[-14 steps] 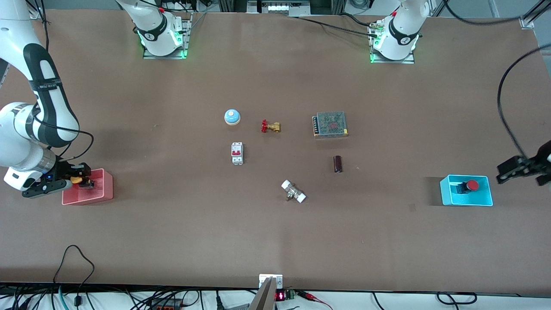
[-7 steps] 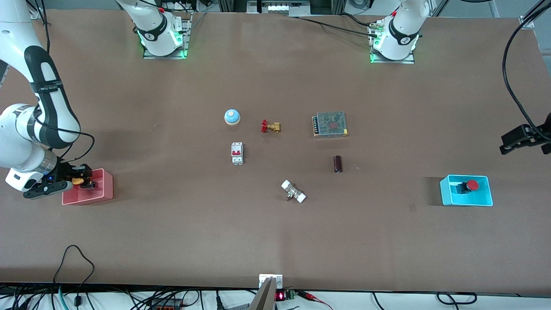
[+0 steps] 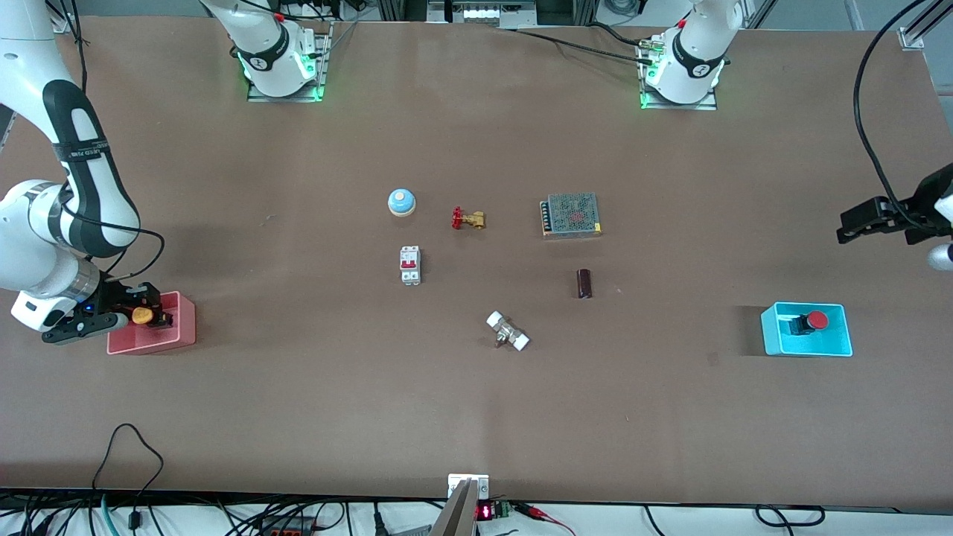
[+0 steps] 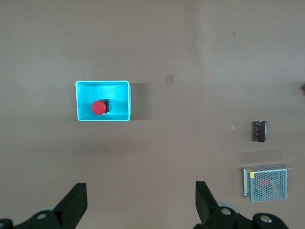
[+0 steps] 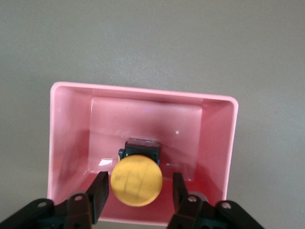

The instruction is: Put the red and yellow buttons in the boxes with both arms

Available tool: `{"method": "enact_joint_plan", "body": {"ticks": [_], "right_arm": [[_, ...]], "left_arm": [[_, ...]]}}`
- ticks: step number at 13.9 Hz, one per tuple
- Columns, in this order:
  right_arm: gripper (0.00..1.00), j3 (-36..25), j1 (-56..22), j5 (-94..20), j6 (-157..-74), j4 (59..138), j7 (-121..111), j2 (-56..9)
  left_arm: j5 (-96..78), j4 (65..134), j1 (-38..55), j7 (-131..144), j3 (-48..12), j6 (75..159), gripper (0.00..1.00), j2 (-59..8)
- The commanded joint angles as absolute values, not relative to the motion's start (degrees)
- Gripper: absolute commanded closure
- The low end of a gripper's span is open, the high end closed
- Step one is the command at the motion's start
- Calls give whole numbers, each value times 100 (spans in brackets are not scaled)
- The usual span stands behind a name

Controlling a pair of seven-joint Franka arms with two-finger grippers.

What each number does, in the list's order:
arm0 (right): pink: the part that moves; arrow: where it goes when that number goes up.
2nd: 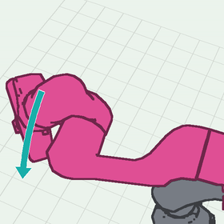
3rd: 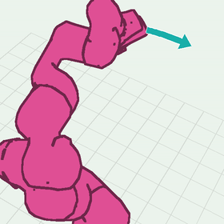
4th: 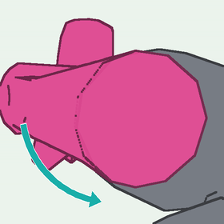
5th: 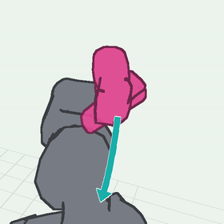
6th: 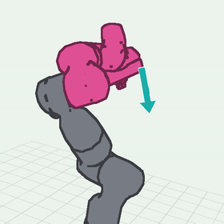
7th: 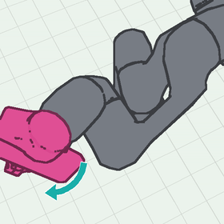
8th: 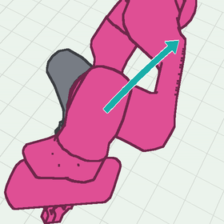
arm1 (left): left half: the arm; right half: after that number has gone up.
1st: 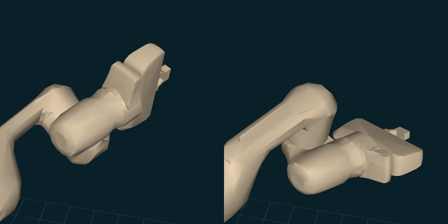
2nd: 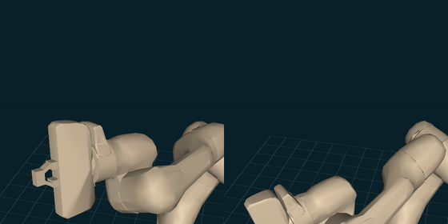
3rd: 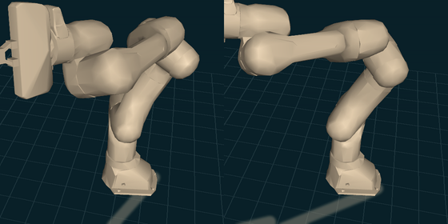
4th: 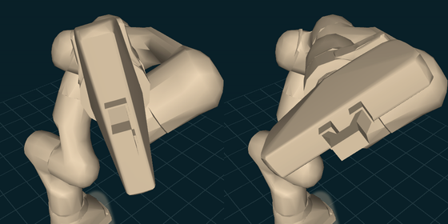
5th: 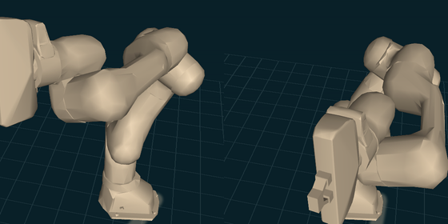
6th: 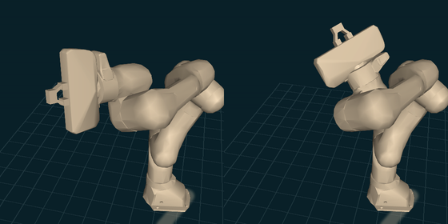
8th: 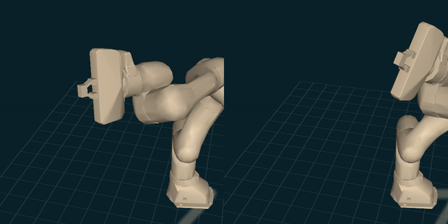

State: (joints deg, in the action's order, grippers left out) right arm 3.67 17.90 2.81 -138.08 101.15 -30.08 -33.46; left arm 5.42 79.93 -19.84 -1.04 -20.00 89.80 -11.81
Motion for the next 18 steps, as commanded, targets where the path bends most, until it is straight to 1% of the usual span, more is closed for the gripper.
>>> {"method": "enact_joint_plan", "body": {"ticks": [1, 2, 3, 4, 5, 7, 8, 9, 11, 13, 14, 15, 17, 18], "right_arm": [[16, 422, 1793, 220, -13799, 10063, -2953, -3340], [12, 431, 1784, 194, -13755, 10063, -2962, -3253], [0, 448, 1767, 106, -13659, 10090, -2971, -3069], [0, 448, 1740, 97, -13345, 10081, -2962, -2893], [0, 457, 1679, 88, -13063, 10081, -2962, -2657], [0, 457, 1504, 97, -12422, 10055, -2604, -2130], [0, 457, 1399, 97, -12106, 10037, -2341, -1883], [0, 466, 1284, 105, -11772, 10028, -2059, -1646], [0, 466, 1012, 123, -11182, 10020, -1409, -1075], [0, 483, 774, 88, -10821, 10020, -654, -626], [0, 588, 721, 10, -10654, 10002, -372, -485], [0, 815, 721, -52, -10539, 9889, -256, -414], [0, 1167, 721, 26, -10214, 9652, -229, -396], [0, 1212, 634, 9, -10213, 9598, -229, -396]], "left_arm": [[475, 8102, -1908, -44, -2013, 8885, 0, -863], [483, 8321, -1516, 69, -1830, 8877, 0, -661], [475, 8471, -1042, 201, -1271, 8912, 0, -546], [466, 8681, -620, 211, -822, 8964, 0, -380], [466, 9040, -267, 211, -504, 9200, 0, -117], [204, 9962, 191, 115, 234, 9797, 0, 481], [124, 10193, 263, 106, 350, 9852, 0, 666], [132, 10239, 290, 114, 352, 9774, 0, 738], [149, 10108, 308, 97, 317, 9310, 0, 686], [158, 10072, 308, 114, 308, 9281, 0, 651], [158, 10037, 308, 114, 299, 9273, 0, 624], [158, 10037, 308, 97, 264, 9272, 0, 624], [158, 10028, 316, 97, 255, 9255, 0, 624], [167, 10028, 308, 97, 255, 9203, 0, 615]]}}
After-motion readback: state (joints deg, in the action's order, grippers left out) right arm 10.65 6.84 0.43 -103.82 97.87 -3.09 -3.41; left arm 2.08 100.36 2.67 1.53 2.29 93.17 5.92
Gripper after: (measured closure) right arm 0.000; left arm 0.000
